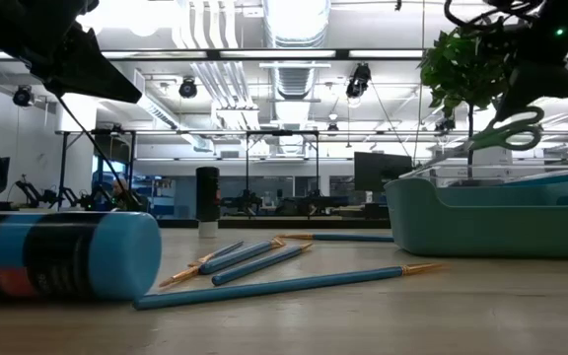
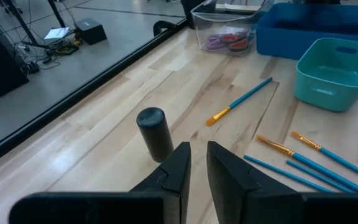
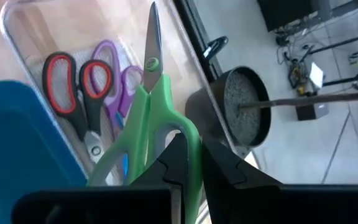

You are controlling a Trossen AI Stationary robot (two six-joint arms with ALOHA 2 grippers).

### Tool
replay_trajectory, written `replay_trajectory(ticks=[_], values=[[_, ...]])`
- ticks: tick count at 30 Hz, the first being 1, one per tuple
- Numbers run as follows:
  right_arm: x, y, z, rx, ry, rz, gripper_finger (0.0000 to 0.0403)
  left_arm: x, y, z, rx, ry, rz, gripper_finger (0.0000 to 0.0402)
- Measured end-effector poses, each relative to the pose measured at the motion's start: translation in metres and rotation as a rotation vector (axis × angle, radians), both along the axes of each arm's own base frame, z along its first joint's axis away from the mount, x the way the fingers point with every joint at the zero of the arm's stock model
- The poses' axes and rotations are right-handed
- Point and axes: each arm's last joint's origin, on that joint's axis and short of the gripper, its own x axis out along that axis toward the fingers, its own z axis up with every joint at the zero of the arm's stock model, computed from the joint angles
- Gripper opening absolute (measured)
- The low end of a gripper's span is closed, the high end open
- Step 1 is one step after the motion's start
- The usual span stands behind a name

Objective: Pick & Place Paint Supplies
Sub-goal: Put the green scissors into the transparent bin

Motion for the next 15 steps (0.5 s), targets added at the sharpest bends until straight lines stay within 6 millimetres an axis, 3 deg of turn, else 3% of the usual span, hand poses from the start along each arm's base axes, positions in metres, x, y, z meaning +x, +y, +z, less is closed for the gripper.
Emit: replay_trajectory(ticks=[15], values=[[0.0095, -0.0009, -0.0099, -0.089, 0.179, 0.112, 0.0019, -0.0007, 0.0006, -0.0028, 0.001, 0.003, 0.0, 0.0061]])
